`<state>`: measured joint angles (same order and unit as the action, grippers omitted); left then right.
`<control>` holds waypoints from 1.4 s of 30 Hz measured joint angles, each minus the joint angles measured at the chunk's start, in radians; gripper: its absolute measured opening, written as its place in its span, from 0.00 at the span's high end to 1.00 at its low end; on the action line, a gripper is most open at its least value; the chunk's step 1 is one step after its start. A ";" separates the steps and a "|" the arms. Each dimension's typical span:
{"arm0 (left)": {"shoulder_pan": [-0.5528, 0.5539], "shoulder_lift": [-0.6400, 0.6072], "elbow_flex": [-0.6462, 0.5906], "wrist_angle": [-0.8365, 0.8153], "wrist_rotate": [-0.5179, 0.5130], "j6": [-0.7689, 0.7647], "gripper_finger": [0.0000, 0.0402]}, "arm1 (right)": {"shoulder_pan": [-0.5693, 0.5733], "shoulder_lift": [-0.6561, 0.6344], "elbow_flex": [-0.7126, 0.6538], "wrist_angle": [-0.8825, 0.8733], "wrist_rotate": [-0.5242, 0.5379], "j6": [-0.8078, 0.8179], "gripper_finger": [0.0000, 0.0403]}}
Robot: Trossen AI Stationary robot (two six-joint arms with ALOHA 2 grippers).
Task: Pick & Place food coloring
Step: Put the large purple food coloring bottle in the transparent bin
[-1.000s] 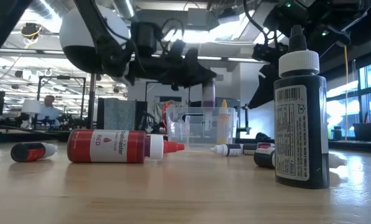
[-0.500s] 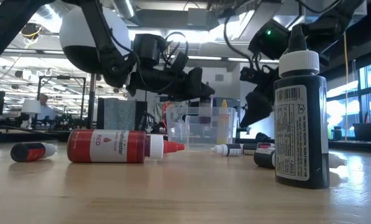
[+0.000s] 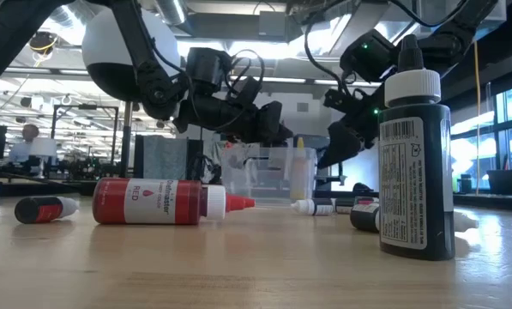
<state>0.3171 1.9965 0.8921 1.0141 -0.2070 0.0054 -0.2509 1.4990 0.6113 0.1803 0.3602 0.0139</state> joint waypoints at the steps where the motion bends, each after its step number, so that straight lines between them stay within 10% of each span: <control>1: -0.006 0.000 0.000 -0.007 -0.015 0.002 0.69 | -0.005 0.000 0.000 0.002 -0.005 0.000 0.44; 12: -0.059 0.000 0.000 -0.048 -0.198 0.008 0.69 | -0.041 0.000 0.000 0.003 -0.006 -0.026 0.44; 42: -0.062 0.033 0.001 -0.054 -0.249 -0.071 0.66 | -0.040 0.000 0.000 0.001 -0.025 -0.023 0.44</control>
<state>0.2550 2.0293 0.8928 0.9604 -0.4561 -0.0654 -0.2909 1.4990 0.6113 0.1810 0.3355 -0.0090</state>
